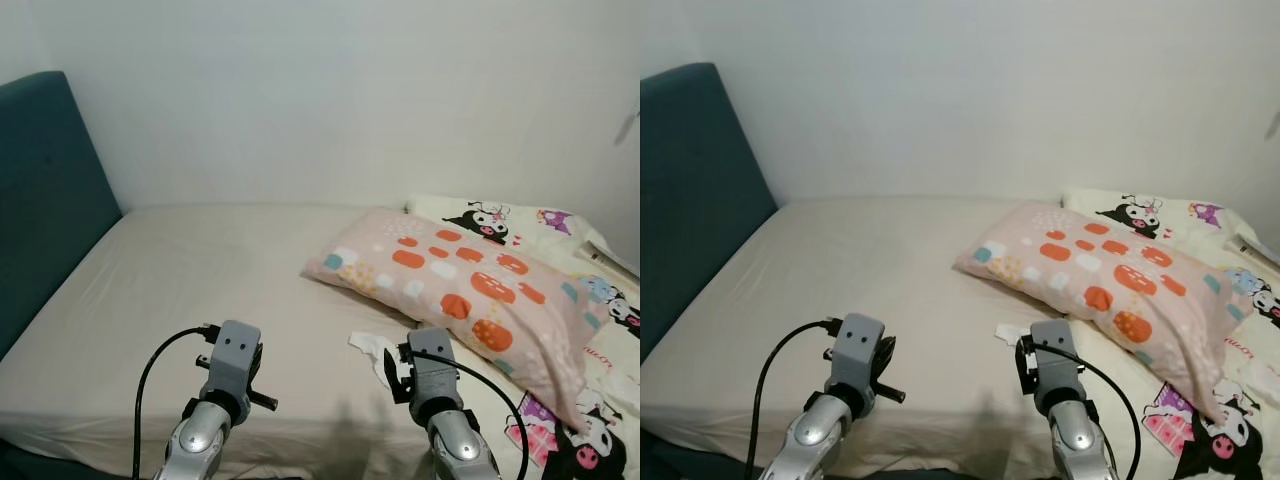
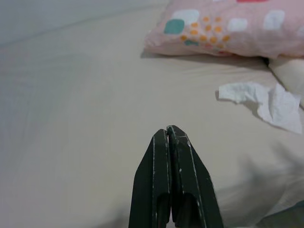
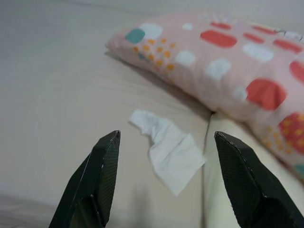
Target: Clean up the room
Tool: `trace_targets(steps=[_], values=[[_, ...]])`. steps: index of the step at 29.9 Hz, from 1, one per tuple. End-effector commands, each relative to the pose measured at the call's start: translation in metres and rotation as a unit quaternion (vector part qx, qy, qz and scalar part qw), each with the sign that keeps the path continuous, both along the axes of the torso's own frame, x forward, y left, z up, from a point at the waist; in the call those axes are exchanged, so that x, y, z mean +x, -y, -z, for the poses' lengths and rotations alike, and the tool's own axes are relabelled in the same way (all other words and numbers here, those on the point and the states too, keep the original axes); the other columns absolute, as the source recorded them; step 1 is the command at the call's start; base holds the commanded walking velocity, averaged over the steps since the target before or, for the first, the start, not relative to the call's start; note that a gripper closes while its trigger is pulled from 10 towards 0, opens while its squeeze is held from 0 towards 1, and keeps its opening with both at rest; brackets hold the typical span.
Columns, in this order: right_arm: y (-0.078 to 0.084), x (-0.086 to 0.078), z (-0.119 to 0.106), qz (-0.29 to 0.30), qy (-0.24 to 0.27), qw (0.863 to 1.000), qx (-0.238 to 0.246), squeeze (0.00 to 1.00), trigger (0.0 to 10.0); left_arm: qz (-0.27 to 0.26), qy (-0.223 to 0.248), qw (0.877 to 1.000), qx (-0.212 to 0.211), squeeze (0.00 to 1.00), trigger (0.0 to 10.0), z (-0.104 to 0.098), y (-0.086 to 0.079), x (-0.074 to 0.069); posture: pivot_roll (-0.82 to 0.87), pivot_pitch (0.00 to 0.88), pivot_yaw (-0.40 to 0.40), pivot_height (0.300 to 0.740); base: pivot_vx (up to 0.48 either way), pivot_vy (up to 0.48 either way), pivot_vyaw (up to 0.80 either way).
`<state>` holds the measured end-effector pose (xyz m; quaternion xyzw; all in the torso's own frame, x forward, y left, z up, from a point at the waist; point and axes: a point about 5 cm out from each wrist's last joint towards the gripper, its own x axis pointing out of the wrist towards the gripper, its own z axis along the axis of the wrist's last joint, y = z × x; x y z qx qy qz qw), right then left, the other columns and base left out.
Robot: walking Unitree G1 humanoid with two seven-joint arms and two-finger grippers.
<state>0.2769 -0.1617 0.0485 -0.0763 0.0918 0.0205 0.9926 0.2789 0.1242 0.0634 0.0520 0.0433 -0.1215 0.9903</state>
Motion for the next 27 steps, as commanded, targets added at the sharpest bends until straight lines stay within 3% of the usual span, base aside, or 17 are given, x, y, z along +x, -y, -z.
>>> trace_targets(steps=[1, 9, 15, 17, 22, 23, 27], values=[[0.003, -0.003, 0.007, 0.015, -0.022, 0.999, 0.025, 0.00, 10.0, 0.003, -0.009, 1.000, 0.000, 0.00, 10.0, 0.003, 0.001, 0.000, 0.02, 0.042, 0.017, 0.638, 0.000, 0.000, 0.00], [0.007, -0.003, 0.007, 0.034, -0.024, 0.999, 0.009, 0.00, 10.0, 0.009, -0.005, 1.000, 0.004, 0.00, 10.0, 0.000, 0.003, 0.002, 0.03, 0.042, 0.025, 0.638, 0.000, 0.000, 0.00], [0.014, 0.004, 0.001, 0.048, 0.004, 0.997, -0.063, 0.00, 10.0, -0.004, -0.009, 1.000, 0.015, 0.00, 10.0, -0.001, -0.001, 0.005, 0.03, 0.051, 0.031, 0.638, 0.000, 0.000, 0.00], [0.014, 0.004, -0.001, 0.045, 0.010, 0.997, -0.067, 0.00, 10.0, -0.005, -0.008, 1.000, 0.014, 0.00, 10.0, -0.002, -0.002, 0.005, 0.04, 0.072, 0.036, 0.638, 0.000, 0.000, 0.00], [0.015, 0.013, -0.004, 0.036, -0.001, 0.998, -0.042, 0.00, 10.0, -0.009, -0.008, 1.000, 0.024, 0.00, 10.0, -0.006, -0.007, 0.011, 0.04, 0.105, 0.042, 0.638, 0.000, 0.000, 0.00], [0.014, 0.014, -0.007, 0.033, 0.000, 0.999, -0.034, 0.00, 10.0, -0.008, -0.006, 1.000, 0.026, 0.00, 10.0, -0.009, -0.009, 0.012, 0.06, 0.165, 0.052, 0.638, 0.000, 0.000, 0.00], [0.012, 0.018, -0.010, 0.024, -0.001, 1.000, -0.019, 0.00, 10.0, -0.005, -0.001, 1.000, 0.030, 0.00, 10.0, -0.013, -0.013, 0.014, 0.06, 0.173, 0.053, 0.638, 0.000, 0.000, 0.00]])
